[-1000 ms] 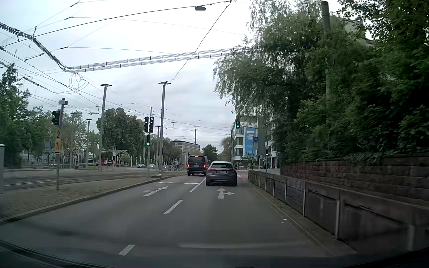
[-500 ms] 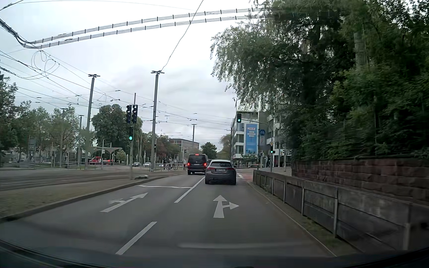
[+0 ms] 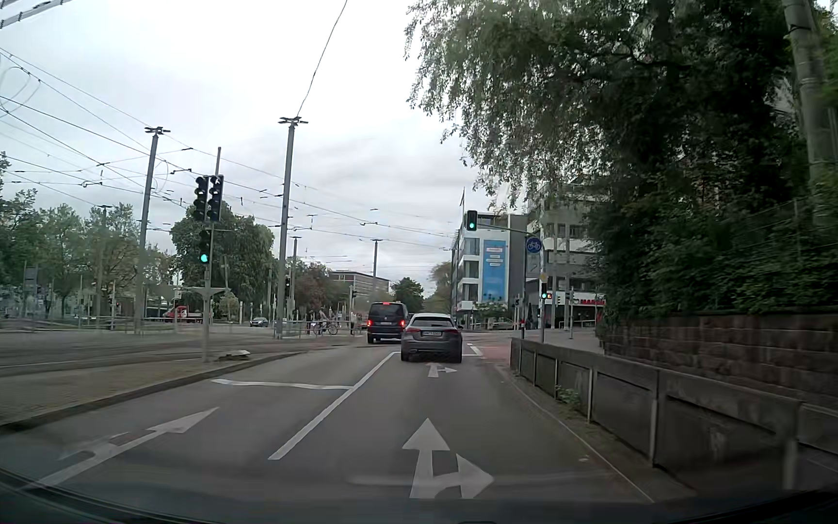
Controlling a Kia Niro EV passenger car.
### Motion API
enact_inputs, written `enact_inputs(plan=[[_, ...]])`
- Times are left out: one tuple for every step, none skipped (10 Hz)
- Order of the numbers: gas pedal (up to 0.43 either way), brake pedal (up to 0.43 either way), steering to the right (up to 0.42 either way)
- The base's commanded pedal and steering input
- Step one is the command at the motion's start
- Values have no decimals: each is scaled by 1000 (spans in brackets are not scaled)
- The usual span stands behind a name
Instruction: Follow the waypoints while adhering to traffic rules and regulations
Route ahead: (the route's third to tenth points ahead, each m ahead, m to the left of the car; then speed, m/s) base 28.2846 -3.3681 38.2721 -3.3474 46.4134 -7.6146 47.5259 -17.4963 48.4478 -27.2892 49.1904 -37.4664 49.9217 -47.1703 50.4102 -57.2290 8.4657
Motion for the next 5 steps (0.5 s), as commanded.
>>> enact_inputs(plan=[[47,0,1],[47,0,0],[47,0,0],[47,0,0],[39,0,0]])
